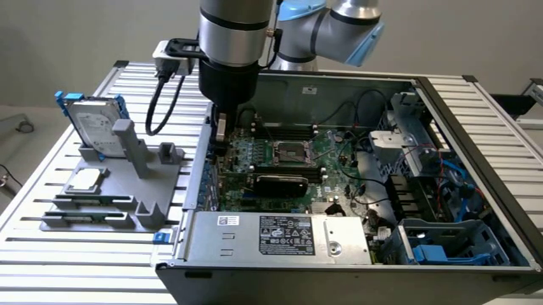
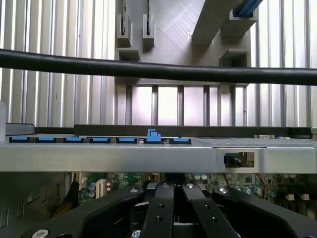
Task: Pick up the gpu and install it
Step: 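Press down on the gpu until it lock into place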
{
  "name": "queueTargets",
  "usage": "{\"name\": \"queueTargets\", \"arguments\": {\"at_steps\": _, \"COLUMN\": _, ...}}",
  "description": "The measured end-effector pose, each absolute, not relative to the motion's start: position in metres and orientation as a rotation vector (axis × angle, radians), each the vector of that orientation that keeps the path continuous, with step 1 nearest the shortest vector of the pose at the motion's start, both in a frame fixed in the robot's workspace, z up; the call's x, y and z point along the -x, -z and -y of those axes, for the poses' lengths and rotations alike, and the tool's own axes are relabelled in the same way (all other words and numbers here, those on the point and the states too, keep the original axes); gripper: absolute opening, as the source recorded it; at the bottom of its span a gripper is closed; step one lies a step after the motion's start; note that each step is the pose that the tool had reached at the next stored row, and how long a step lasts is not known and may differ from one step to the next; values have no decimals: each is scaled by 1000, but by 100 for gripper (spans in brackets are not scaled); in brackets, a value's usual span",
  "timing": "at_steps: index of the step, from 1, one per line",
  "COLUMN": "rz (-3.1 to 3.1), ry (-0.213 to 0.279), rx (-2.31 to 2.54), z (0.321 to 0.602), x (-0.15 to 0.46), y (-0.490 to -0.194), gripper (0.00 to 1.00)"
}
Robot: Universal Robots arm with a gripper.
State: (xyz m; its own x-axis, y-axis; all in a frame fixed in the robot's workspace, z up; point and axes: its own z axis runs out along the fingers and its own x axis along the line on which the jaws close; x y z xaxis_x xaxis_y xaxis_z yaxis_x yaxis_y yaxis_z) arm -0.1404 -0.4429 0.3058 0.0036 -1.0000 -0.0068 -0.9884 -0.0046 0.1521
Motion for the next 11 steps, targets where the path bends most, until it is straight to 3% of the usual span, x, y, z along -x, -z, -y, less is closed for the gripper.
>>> {"name": "queueTargets", "arguments": {"at_steps": 11, "rz": 2138, "ry": 176, "rx": -2147, "z": 446, "x": 134, "y": -308, "gripper": 11}}
